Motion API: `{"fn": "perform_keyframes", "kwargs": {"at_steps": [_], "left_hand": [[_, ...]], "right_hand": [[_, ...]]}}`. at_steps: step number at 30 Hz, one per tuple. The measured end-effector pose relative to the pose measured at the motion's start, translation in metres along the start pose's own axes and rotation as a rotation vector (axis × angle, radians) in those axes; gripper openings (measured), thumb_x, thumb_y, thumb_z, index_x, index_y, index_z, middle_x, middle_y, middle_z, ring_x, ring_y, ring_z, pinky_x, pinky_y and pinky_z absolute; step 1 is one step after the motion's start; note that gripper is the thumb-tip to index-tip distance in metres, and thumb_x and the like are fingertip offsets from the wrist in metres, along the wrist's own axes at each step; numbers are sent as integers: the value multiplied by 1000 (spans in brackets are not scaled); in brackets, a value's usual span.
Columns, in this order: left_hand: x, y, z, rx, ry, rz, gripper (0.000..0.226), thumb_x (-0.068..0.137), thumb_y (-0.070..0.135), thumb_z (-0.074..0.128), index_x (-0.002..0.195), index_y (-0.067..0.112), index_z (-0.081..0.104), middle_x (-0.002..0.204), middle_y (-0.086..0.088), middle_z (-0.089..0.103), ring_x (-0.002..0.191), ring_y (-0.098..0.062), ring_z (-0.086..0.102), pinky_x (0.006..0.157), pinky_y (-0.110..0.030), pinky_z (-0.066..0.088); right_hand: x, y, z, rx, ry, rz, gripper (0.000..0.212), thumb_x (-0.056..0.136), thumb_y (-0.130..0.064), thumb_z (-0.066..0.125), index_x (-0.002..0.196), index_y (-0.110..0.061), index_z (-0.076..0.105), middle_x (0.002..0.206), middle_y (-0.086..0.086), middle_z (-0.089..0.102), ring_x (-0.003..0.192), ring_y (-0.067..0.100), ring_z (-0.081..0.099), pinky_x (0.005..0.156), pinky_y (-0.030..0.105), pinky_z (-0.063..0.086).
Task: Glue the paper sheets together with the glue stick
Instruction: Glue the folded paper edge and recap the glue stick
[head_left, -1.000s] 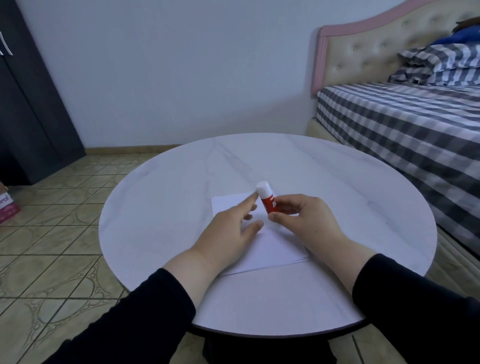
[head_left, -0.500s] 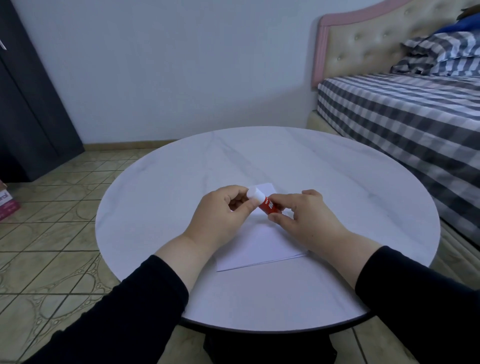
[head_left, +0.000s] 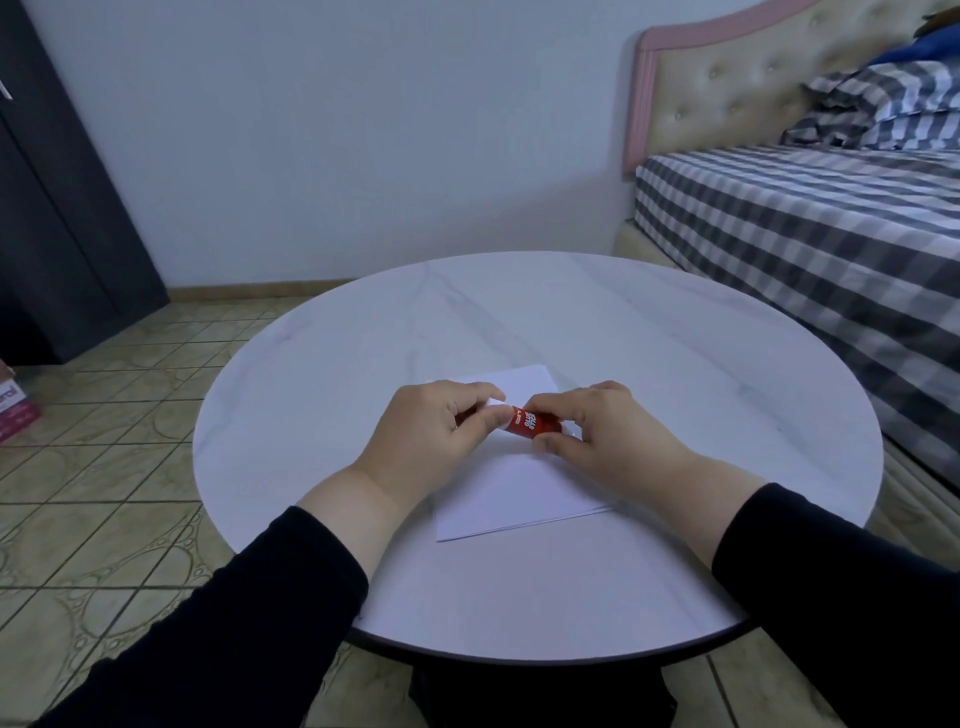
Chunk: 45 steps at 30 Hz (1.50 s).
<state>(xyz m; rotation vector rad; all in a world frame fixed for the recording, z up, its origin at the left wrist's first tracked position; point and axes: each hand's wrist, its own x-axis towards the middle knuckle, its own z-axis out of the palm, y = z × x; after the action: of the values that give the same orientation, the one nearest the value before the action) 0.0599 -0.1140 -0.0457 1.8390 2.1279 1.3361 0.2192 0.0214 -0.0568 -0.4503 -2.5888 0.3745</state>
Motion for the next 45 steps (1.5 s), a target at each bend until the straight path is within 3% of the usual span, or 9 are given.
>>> {"fn": "perform_keyframes", "kwargs": {"at_steps": [6,15,20,25,31,35,40,43,45], "left_hand": [[0,-3,-3,59,-79,13,11,92,30,64,97,21,70,68,5,54,68,-8,51,61,-15,38],[3,3,4,13,-39,-274,32,96,42,53,82,15,64,73,-12,64,68,-25,64,68,-36,47],[5,10,-4,-101,-80,-301,23,95,35,57,84,16,65,70,4,67,67,-9,68,68,-26,50],[3,10,-15,-235,-67,-186,12,88,36,65,93,27,69,69,11,59,84,-30,65,85,-47,50],[2,13,-10,-123,-13,-223,18,93,32,61,91,15,67,83,-3,70,70,-6,69,74,-27,51],[3,17,2,-82,-5,-280,22,94,35,59,88,15,66,79,-4,69,67,-6,68,75,-32,51],[10,23,18,-89,-31,-272,21,97,39,53,105,22,62,86,9,64,80,-13,59,68,-23,43],[11,11,26,188,-179,-261,56,93,49,53,140,22,41,129,7,52,122,-12,44,98,-26,38],[10,2,30,381,-247,-247,63,91,54,53,143,20,39,144,5,42,135,-17,33,110,-35,31]], "right_hand": [[1,-3,1,-2,-6,16,10,95,-26,54,100,-28,62,71,-13,55,73,14,44,82,27,33],[-2,-8,14,-185,176,-72,11,89,-21,55,93,-17,65,69,-5,61,73,22,55,76,28,18],[-2,-12,1,-139,159,-58,13,90,-25,57,99,-22,65,76,-11,61,73,11,48,95,36,26],[6,-23,-19,-63,52,24,33,96,-35,54,128,-30,56,106,-10,67,93,9,52,107,30,10],[4,-23,-13,-273,77,-13,19,97,-35,51,96,-21,64,70,0,58,75,21,53,94,29,19],[0,-13,-1,-434,183,-56,9,80,-26,72,79,-19,67,52,-6,50,54,21,55,90,38,20],[3,-3,-12,-389,295,62,12,76,-24,76,84,-27,68,64,-9,62,78,20,60,85,37,19],[7,8,-26,-83,269,313,10,86,-30,65,95,-32,68,84,-9,68,92,16,57,90,35,30],[11,19,-30,211,290,446,15,84,-27,69,99,-30,69,91,-10,70,92,13,61,84,29,43]]}}
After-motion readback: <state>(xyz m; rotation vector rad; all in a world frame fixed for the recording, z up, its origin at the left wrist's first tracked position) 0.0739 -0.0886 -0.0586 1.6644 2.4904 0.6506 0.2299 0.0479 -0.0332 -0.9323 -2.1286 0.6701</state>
